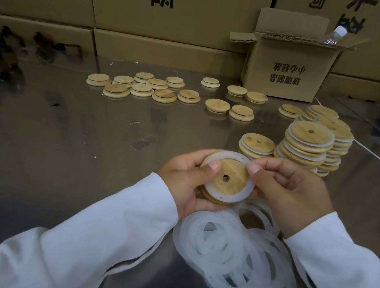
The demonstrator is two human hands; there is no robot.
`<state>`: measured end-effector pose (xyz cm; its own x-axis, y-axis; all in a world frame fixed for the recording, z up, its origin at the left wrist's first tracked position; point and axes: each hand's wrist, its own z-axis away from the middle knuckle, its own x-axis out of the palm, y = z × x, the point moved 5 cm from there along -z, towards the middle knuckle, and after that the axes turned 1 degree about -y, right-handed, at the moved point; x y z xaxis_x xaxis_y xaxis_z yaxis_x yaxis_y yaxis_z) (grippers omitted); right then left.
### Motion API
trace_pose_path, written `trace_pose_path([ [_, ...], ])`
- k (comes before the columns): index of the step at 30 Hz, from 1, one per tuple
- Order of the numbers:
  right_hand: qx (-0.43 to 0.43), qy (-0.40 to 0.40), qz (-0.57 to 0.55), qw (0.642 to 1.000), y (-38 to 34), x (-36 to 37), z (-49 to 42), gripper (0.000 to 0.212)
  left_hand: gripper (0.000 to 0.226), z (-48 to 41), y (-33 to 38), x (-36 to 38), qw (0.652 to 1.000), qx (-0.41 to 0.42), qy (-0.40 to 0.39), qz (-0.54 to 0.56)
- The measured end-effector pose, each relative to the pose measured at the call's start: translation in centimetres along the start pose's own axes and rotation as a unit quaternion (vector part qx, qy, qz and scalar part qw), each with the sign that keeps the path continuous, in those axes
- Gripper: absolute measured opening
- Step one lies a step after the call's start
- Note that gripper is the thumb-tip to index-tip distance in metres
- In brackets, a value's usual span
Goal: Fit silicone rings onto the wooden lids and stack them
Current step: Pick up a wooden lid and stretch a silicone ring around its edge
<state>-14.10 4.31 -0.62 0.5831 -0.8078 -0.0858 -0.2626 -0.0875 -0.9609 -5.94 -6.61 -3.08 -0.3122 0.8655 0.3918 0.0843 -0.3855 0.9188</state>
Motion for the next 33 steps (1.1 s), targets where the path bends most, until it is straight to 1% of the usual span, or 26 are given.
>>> trace_pose_path([
  [3, -0.011, 0.002, 0.008, 1.000, -0.3, 0.0, 0.1, 0.019, 0.028, 0.0, -0.1, 0.0, 1.000, 0.015, 0.003, -0.015],
  [7, -0.014, -0.005, 0.004, 1.000, -0.4, 0.2, 0.2, 0.017, 0.030, 0.2, -0.2, -0.1, 0.998, 0.031, 0.031, -0.047],
  [10, -0.017, -0.006, 0.014, 1.000, -0.4, 0.3, 0.2, 0.018, 0.027, 0.3, -0.2, 0.0, 0.997, 0.040, 0.032, -0.051],
  [15, 0.000, 0.003, 0.014, 1.000, -0.2, 0.1, 0.1, 0.018, 0.028, 0.4, -0.3, -0.1, 0.998, 0.048, 0.028, -0.042],
  [19, 0.013, 0.009, 0.000, 1.000, -0.1, 0.1, 0.1, 0.018, 0.029, 0.5, -0.1, -0.1, 0.996, 0.058, 0.030, -0.067],
  [23, 0.025, 0.014, -0.023, 0.999, 0.0, -0.1, 0.1, 0.016, 0.026, 0.6, 0.4, -0.3, 0.988, 0.103, 0.039, -0.105],
  [27, 0.001, 0.001, -0.024, 1.000, -0.1, -0.1, 0.1, 0.013, 0.023, 0.6, 0.8, -0.4, 0.980, 0.139, 0.065, -0.123],
  [33, -0.043, -0.020, 0.001, 0.999, -0.3, 0.1, 0.2, 0.013, 0.020, 0.6, 0.8, -0.4, 0.979, 0.146, 0.083, -0.119],
])
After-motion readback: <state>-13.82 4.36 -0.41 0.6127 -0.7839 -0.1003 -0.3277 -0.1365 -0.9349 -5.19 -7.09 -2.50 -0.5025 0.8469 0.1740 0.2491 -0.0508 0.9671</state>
